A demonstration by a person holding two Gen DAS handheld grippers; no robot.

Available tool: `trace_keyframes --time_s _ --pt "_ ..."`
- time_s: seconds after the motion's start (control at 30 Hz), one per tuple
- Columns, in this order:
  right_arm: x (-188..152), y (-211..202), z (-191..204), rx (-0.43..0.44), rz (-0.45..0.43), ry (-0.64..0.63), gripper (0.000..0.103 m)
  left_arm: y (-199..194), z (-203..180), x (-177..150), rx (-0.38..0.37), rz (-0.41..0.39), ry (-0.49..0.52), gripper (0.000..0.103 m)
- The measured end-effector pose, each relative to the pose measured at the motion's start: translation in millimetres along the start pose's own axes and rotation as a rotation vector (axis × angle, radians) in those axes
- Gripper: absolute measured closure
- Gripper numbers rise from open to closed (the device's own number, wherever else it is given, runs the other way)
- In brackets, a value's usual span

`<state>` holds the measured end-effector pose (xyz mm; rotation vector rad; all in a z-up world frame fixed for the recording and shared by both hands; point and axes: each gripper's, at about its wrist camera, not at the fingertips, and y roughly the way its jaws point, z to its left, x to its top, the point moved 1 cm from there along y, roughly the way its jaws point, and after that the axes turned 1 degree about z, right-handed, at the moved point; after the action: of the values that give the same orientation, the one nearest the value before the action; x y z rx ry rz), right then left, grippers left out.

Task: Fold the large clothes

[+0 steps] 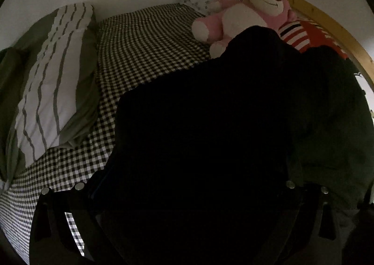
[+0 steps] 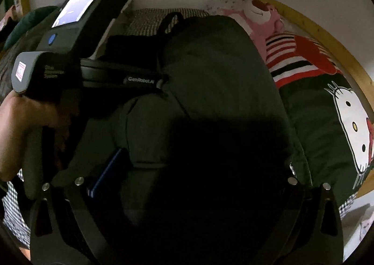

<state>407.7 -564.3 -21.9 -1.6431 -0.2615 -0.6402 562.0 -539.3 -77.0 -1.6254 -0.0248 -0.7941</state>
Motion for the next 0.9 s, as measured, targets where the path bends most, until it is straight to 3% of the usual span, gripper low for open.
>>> trace_keyframes --time_s 0.07,0.13,0.2,0.23,0.27,0.33,0.43,0.63,0.9 --pt "1.0 -11.0 2.3 -0.005 -0.028 -0.005 0.003 -8.6 13.7 2.9 -0.043 -0.005 -0.011 0.004" --pt "-3.4 -30.1 3.0 0.006 -0.058 0.008 0.003 -40.2 35.9 -6.8 -0.086 -0.095 -0.046 0.005" --pt "-8.9 -55.4 -2.6 0.056 -0.109 0.059 0.003 -77.1 50.2 -24.1 0.0 -0.191 -0.094 0.005" --pt "-12.6 -70.0 -5.8 0.082 -0.151 0.088 0.003 -101.2 55.0 -36.4 0.083 -0.239 -0.11 0.005" --pt "-16.7 -84.4 -7.8 0.099 -0.198 0.105 0.003 -120.0 58.9 -47.4 0.103 -0.273 -0.107 0.005" --pt "-25.2 -113.1 -6.9 0.047 -0.257 0.094 0.003 -156.4 60.3 -75.0 0.094 -0.312 -0.076 0.005" --pt "-42.4 -153.7 -1.0 -0.013 -0.322 0.105 0.003 -197.3 61.3 -121.6 0.141 -0.29 -0.072 0.005" --pt "-82.6 -204.4 11.2 0.007 -0.234 0.142 0.003 -259.8 52.9 -209.0 0.167 -0.253 -0.073 0.005" --pt "-154.1 -264.7 23.9 -0.029 -0.178 0.085 0.003 -323.7 43.8 -294.1 0.134 -0.187 -0.09 0.005"
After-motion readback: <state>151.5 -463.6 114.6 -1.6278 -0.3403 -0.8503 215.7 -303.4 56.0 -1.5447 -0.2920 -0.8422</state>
